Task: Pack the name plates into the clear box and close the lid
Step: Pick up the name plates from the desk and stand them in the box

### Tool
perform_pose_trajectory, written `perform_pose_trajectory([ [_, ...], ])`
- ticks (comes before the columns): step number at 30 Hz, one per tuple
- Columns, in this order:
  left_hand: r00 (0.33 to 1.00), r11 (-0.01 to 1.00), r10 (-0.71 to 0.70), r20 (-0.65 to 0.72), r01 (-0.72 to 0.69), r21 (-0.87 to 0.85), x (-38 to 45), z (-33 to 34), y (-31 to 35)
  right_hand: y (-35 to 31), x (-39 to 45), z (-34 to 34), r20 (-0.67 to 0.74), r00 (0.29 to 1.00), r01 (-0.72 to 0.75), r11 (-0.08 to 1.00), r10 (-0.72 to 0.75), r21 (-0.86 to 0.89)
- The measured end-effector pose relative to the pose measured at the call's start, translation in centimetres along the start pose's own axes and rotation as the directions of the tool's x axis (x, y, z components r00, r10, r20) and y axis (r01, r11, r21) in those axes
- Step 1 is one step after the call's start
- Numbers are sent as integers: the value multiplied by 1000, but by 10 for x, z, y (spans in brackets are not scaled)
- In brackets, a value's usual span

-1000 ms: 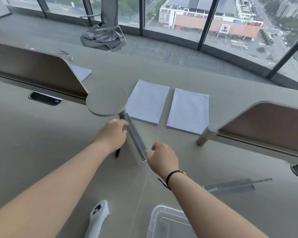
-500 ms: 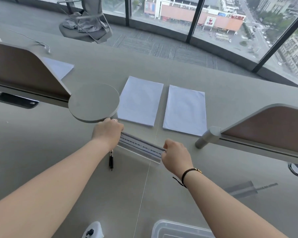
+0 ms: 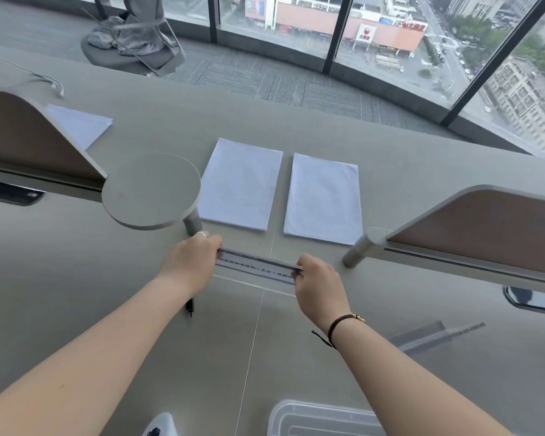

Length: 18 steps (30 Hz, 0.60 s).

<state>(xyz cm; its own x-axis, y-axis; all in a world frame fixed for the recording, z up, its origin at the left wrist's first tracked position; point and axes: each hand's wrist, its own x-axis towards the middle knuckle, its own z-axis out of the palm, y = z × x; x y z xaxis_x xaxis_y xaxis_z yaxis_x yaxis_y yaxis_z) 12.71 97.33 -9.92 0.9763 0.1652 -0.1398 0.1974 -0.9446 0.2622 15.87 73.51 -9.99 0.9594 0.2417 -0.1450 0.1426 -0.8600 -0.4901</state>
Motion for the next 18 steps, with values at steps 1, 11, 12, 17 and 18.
perform_pose_trajectory([
  [1, 1000, 999, 12, -22, -12, -37, -5, -4, 6, 3, -5, -9, -15, 1000, 12, 1000, -12, 16],
  [11, 966, 956, 204, -157, -231, -181, -77, -45, 104, 53, -107, -130, -159, 976, 148, 989, -151, -30],
  [12, 956, 945, 233, -175, -265, -191, -85, -50, 117, 60, -121, -143, -168, 974, 148, 988, -153, -39],
  [17, 886, 866, 390, -252, -445, -226, -114, -66, 186, 102, -181, -200, -244, 965, 94, 996, -94, -12],
  [18, 875, 857, 406, -264, -465, -223, -120, -68, 202, 111, -192, -210, -262, 961, 86, 996, -86, -9],
])
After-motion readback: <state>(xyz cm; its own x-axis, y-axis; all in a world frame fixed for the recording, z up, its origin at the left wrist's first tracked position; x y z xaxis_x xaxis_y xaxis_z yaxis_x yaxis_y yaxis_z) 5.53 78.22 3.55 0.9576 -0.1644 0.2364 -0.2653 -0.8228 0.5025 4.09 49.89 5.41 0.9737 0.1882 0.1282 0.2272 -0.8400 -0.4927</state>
